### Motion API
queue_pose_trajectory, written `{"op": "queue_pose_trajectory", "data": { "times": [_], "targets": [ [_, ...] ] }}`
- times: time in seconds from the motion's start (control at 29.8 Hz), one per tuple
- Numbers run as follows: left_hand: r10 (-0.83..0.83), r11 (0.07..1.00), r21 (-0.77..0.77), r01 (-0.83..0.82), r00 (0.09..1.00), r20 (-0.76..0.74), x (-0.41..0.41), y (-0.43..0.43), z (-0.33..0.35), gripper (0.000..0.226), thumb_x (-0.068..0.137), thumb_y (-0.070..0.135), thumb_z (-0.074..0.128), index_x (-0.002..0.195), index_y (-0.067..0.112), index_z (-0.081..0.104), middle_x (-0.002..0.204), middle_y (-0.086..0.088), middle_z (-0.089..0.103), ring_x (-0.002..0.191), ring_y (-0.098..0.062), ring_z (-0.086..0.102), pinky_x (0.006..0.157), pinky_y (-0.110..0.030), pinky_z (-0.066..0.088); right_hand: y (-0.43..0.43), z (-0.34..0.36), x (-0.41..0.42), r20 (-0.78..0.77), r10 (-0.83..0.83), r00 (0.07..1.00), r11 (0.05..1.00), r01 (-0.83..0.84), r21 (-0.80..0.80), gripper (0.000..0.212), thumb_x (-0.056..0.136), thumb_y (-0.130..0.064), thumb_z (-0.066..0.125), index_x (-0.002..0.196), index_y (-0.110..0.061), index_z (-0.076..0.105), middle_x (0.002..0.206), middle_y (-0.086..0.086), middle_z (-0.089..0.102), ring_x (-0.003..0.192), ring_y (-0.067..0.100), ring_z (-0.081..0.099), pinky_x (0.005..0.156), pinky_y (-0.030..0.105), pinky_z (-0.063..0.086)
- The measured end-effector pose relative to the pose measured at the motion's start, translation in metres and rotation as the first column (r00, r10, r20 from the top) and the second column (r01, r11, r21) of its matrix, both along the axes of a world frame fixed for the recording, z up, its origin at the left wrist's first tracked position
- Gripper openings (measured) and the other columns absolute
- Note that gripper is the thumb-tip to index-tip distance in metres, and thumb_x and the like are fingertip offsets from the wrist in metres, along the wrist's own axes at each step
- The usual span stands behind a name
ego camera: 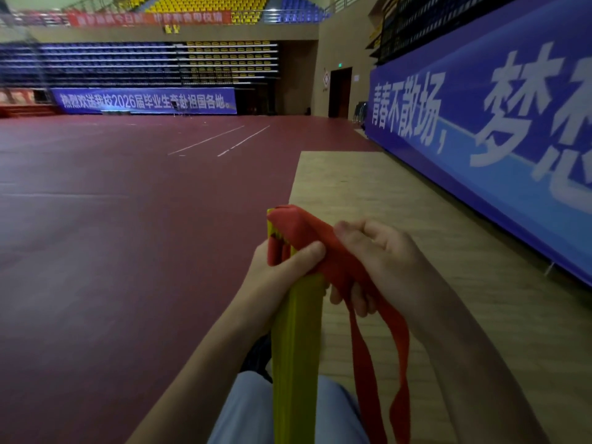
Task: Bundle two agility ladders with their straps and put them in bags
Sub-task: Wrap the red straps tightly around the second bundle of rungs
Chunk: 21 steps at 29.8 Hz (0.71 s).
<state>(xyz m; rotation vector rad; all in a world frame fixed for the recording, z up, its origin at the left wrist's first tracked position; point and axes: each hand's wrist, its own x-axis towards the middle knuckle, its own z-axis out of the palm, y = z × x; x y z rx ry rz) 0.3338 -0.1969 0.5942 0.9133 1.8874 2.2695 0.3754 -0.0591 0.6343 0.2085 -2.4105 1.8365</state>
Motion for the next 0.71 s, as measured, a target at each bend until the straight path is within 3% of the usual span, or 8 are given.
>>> {"op": "queue_pose_trajectory", "data": {
  "times": [0.13, 0.24, 0.3, 0.4, 0.47, 0.6, 0.71],
  "targets": [
    [0.085, 0.996, 0.002, -0.085, 0.996, 0.01, -0.004, -0.001, -0.007, 0.055, 0.033, 0.078, 0.073, 0.07, 0.038, 0.07, 0.068, 0.001, 0.07, 0.062, -0.012, 0.067, 0.058, -0.028, 0.057, 0.002, 0.004, -0.005, 0.017, 0.126, 0.992, 0.992, -0.126, -0.005, 0.037, 0.089, -0.04, 0.046, 0.073, -0.013, 0.065, 0.055, 0.007, 0.065, 0.045, 0.016, 0.052, 0.042, 0.018, 0.04],
    [0.098, 0.995, -0.022, -0.097, 0.995, 0.031, -0.007, -0.001, -0.009, 0.078, 0.035, 0.082, 0.068, 0.081, 0.019, 0.065, 0.064, -0.005, 0.067, 0.056, -0.016, 0.065, 0.053, -0.029, 0.055, 0.005, 0.013, -0.01, -0.054, 0.151, 0.987, 0.988, -0.152, -0.011, 0.033, 0.087, -0.038, 0.049, 0.086, -0.011, 0.068, 0.059, 0.007, 0.065, 0.054, 0.015, 0.057, 0.051, 0.016, 0.044],
    [0.095, 0.995, -0.036, -0.094, 0.995, 0.028, -0.007, -0.001, -0.009, 0.088, 0.038, 0.085, 0.065, 0.085, 0.011, 0.059, 0.065, -0.005, 0.066, 0.056, -0.017, 0.064, 0.053, -0.031, 0.055, 0.006, 0.019, -0.01, -0.079, 0.198, 0.977, 0.971, -0.207, -0.116, 0.03, 0.081, -0.033, 0.05, 0.087, -0.009, 0.067, 0.052, 0.001, 0.061, 0.049, 0.009, 0.057, 0.052, 0.013, 0.046],
    [0.084, 0.996, -0.007, -0.084, 0.994, 0.067, -0.007, -0.002, -0.011, 0.085, 0.035, 0.085, 0.065, 0.083, 0.015, 0.062, 0.065, -0.005, 0.067, 0.056, -0.018, 0.064, 0.052, -0.031, 0.055, 0.004, 0.022, -0.007, -0.074, 0.25, 0.965, 0.91, -0.26, -0.324, 0.023, 0.074, -0.032, 0.052, 0.073, -0.012, 0.061, 0.041, -0.003, 0.046, 0.039, 0.009, 0.047, 0.045, 0.019, 0.047],
    [0.054, 0.998, 0.015, -0.056, 0.992, 0.118, -0.006, -0.001, -0.01, 0.086, 0.03, 0.085, 0.067, 0.081, 0.015, 0.063, 0.065, -0.006, 0.066, 0.056, -0.018, 0.064, 0.051, -0.03, 0.055, 0.001, 0.02, -0.004, -0.043, 0.279, 0.959, 0.866, -0.271, -0.419, 0.02, 0.072, -0.032, 0.054, 0.07, -0.013, 0.059, 0.036, -0.004, 0.037, 0.032, 0.007, 0.038, 0.036, 0.018, 0.039],
    [-0.027, 0.999, 0.036, 0.02, 0.98, 0.198, -0.004, -0.003, -0.004, 0.082, 0.027, 0.083, 0.07, 0.076, 0.016, 0.072, 0.071, -0.011, 0.069, 0.061, -0.021, 0.067, 0.057, -0.033, 0.058, -0.006, 0.009, 0.002, -0.042, 0.353, 0.935, 0.841, -0.336, -0.423, 0.026, 0.074, -0.028, 0.054, 0.095, -0.014, 0.06, 0.036, -0.005, 0.035, 0.026, 0.005, 0.032, 0.03, 0.015, 0.031],
    [-0.039, 0.998, 0.056, 0.027, 0.97, 0.24, -0.004, -0.009, -0.001, 0.091, 0.026, 0.076, 0.076, 0.084, 0.007, 0.065, 0.064, -0.01, 0.069, 0.055, -0.018, 0.067, 0.052, -0.028, 0.055, -0.013, 0.001, 0.005, -0.025, 0.382, 0.924, 0.835, -0.357, -0.419, 0.025, 0.071, -0.027, 0.055, 0.093, -0.015, 0.058, 0.036, -0.001, 0.037, 0.026, 0.008, 0.036, 0.03, 0.016, 0.034]
  ]
}}
